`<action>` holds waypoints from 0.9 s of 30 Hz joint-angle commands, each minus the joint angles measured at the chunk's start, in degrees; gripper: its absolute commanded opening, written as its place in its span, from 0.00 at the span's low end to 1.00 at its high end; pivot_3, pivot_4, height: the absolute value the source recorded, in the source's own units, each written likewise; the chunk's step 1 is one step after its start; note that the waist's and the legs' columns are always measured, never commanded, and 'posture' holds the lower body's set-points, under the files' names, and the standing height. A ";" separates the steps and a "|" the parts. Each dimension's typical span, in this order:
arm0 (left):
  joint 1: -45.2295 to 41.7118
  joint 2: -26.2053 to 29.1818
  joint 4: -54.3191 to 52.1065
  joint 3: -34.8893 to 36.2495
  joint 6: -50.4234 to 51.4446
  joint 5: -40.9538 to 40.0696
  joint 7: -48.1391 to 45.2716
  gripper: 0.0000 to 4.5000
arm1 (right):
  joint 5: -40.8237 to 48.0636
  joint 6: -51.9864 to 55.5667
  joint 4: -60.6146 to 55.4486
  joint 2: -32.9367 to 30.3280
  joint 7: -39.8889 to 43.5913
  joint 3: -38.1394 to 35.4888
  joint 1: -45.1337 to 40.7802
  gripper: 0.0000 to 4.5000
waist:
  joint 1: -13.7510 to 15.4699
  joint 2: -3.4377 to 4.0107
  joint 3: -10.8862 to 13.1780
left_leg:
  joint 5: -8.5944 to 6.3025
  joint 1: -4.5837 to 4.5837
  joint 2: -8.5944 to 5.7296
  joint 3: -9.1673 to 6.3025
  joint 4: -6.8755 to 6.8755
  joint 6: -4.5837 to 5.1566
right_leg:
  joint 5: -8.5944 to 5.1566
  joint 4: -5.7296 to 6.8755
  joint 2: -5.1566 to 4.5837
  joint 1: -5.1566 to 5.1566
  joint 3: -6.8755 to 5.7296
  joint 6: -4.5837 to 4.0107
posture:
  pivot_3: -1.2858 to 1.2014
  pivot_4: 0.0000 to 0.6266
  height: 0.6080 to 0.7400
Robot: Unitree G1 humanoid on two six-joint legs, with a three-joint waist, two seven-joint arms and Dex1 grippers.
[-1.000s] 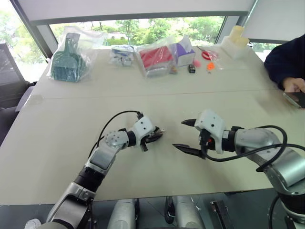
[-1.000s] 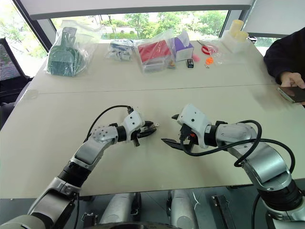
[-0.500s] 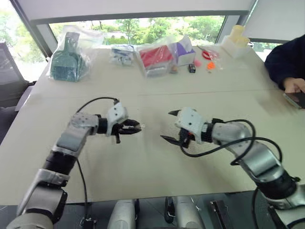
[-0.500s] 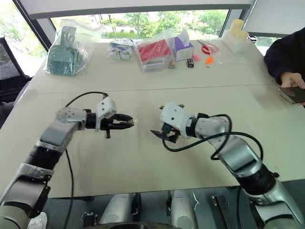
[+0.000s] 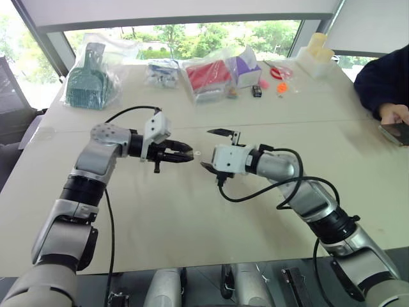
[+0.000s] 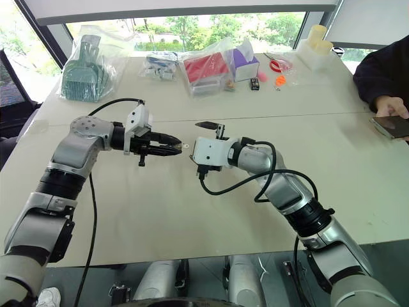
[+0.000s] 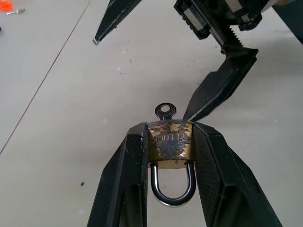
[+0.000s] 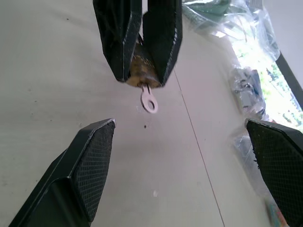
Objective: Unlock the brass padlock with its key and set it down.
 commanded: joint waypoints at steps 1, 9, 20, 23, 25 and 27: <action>-1.61 -0.77 0.24 0.15 -1.19 0.36 -0.48 0.17 | -1.30 -2.09 0.40 1.46 0.26 -0.97 -1.70 1.00 | 0.03 0.00 0.00 | 0.00 0.00 0.00 0.00 0.00 0.00 | 0.00 0.00 0.00 0.00 0.00 0.00 | 0.52 0.24 1.00; -0.66 -1.57 -0.12 0.06 -2.03 1.44 -0.38 0.17 | -2.84 -4.17 1.40 3.31 1.26 -1.62 -2.16 0.52 | 0.02 0.00 0.00 | 0.00 0.00 0.00 -0.02 0.00 0.00 | 0.00 0.02 0.00 0.00 0.00 0.00 | 0.52 0.24 1.00; -0.64 -2.66 0.12 -0.09 -6.84 3.35 1.06 0.17 | -1.62 -2.66 1.46 4.17 4.95 -2.52 -2.67 0.02 | 0.02 0.00 0.00 | 0.00 0.01 0.00 0.00 0.00 0.00 | 0.00 0.03 0.00 0.00 0.00 0.00 | 0.52 0.24 1.00; -0.74 -3.40 0.48 -0.33 -14.21 5.43 2.24 0.17 | 4.16 4.40 0.85 5.28 10.82 -3.85 -3.83 0.02 | 0.04 0.00 0.00 | 0.00 0.01 0.00 0.00 0.00 0.00 | 0.01 0.03 0.00 0.00 0.00 0.00 | 0.52 0.24 1.00; -0.75 -3.66 0.97 -0.67 -18.76 6.68 2.42 0.17 | 7.35 9.13 0.31 5.85 14.41 -4.42 -4.76 0.02 | 0.07 0.00 0.00 | 0.00 0.02 0.00 0.00 0.00 0.00 | 0.01 0.04 0.00 0.01 0.00 0.00 | 0.52 0.24 1.00; -0.80 -3.83 1.60 -0.96 -22.38 7.67 2.48 0.17 | 9.59 12.73 -0.29 6.11 17.17 -4.71 -5.49 0.02 | 0.06 0.00 0.00 | 0.00 0.02 0.00 0.00 0.00 0.00 | 0.01 0.05 0.00 0.01 0.00 -0.01 | 0.52 0.24 1.00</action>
